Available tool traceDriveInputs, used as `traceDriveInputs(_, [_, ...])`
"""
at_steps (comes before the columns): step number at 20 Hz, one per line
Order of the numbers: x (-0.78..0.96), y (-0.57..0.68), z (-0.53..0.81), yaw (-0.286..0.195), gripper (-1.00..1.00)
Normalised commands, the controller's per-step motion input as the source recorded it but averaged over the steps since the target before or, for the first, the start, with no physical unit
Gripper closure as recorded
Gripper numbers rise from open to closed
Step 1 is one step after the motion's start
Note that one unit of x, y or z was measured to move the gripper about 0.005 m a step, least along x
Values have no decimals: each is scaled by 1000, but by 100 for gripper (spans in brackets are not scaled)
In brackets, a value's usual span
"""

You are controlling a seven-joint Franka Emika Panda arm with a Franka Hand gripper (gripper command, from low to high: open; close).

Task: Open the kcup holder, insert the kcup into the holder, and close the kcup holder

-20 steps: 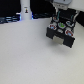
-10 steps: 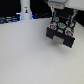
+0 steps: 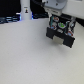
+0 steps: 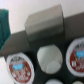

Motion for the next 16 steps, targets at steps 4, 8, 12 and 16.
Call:
traceDriveInputs(4, [426,55,-273,106,-100])
traceDriveInputs(8, [247,150,-204,163,-100])
traceDriveInputs(12, [128,222,-158,196,-100])
traceDriveInputs(16, [-17,264,-154,192,-100])
